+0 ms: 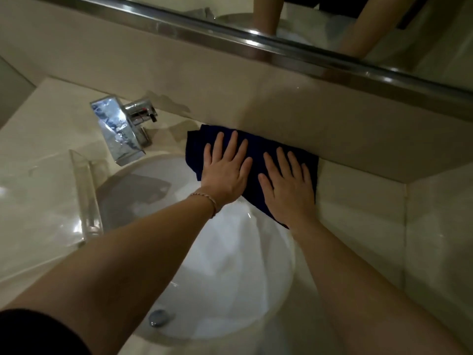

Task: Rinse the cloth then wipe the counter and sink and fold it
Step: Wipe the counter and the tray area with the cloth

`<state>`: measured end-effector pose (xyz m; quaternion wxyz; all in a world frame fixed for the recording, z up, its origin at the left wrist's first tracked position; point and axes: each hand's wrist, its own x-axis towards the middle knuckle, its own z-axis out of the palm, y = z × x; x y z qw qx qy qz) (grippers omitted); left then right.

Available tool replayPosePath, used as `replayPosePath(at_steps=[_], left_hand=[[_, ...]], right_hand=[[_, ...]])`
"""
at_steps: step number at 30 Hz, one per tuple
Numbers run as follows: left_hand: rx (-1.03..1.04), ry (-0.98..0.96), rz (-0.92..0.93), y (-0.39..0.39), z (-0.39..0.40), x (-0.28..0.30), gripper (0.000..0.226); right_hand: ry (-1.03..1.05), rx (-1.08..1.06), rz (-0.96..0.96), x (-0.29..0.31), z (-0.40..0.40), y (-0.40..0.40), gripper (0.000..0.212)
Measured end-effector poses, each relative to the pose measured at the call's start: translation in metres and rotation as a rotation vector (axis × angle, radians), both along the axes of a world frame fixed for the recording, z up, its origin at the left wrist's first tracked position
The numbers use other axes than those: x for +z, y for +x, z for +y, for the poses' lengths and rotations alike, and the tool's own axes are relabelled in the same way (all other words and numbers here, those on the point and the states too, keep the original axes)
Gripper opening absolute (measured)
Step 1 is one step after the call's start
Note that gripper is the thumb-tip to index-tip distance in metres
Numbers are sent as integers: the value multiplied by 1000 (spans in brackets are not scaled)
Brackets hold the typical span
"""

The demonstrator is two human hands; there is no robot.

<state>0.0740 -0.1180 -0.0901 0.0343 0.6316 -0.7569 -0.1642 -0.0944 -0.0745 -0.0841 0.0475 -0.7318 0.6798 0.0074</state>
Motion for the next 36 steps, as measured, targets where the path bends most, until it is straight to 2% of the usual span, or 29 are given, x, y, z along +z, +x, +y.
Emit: replayPosePath(at_steps=[7, 15, 23, 31, 36], left_hand=[[-114, 18, -1, -83, 26, 5, 62], [-190, 15, -47, -140, 44, 9, 67], [-267, -17, -64, -144, 55, 7, 65], [-393, -46, -68, -146, 116, 5, 66], [-442, -49, -5, -135, 170, 0, 67]], right_hand=[[9, -49, -7, 2, 30, -73, 61], [26, -113, -24, 4, 57, -139, 59], [18, -215, 16, 5, 84, -133, 62], [8, -337, 12, 3, 157, -116, 62], [1, -408, 9, 1, 211, -96, 63]])
